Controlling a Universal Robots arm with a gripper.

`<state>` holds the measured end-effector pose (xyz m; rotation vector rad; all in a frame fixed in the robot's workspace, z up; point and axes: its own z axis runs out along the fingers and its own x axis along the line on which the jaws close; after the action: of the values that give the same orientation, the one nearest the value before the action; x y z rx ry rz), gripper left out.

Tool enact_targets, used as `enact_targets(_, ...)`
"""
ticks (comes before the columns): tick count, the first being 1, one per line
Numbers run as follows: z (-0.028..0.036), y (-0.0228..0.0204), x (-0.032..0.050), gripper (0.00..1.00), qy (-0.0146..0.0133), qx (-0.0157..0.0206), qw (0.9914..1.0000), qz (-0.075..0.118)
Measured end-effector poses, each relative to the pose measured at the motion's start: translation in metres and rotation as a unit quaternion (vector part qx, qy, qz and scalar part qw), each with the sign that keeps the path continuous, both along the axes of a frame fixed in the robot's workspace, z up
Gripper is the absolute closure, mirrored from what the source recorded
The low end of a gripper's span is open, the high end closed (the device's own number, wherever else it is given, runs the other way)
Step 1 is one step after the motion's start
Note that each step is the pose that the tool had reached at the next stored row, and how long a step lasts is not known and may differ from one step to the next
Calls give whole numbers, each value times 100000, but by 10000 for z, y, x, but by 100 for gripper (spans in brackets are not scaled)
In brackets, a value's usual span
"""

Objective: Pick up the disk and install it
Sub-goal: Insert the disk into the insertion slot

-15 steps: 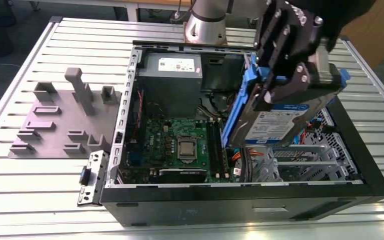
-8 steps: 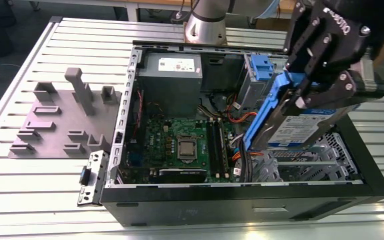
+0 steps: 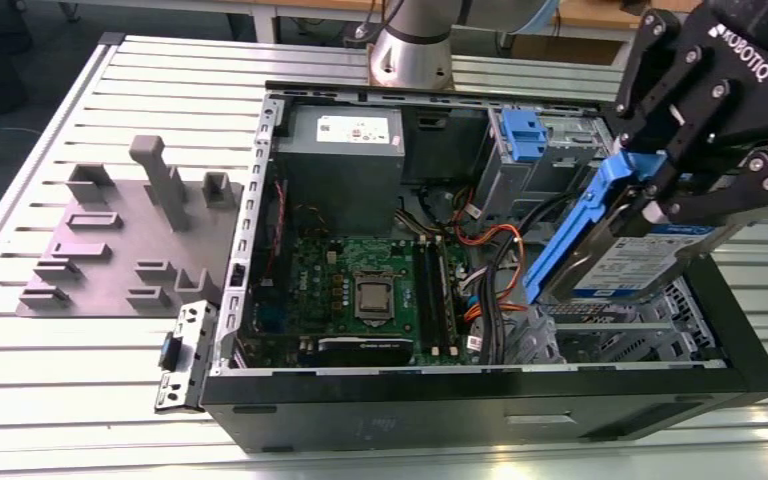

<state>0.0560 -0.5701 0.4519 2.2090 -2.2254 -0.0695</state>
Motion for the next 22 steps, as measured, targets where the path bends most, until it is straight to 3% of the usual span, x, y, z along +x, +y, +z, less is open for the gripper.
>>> enact_targets(10,-88,-15,222,64,-1,-6,100000,2)
enact_targets(22,-211,-62,256,64,-7,-11,100000,-1)
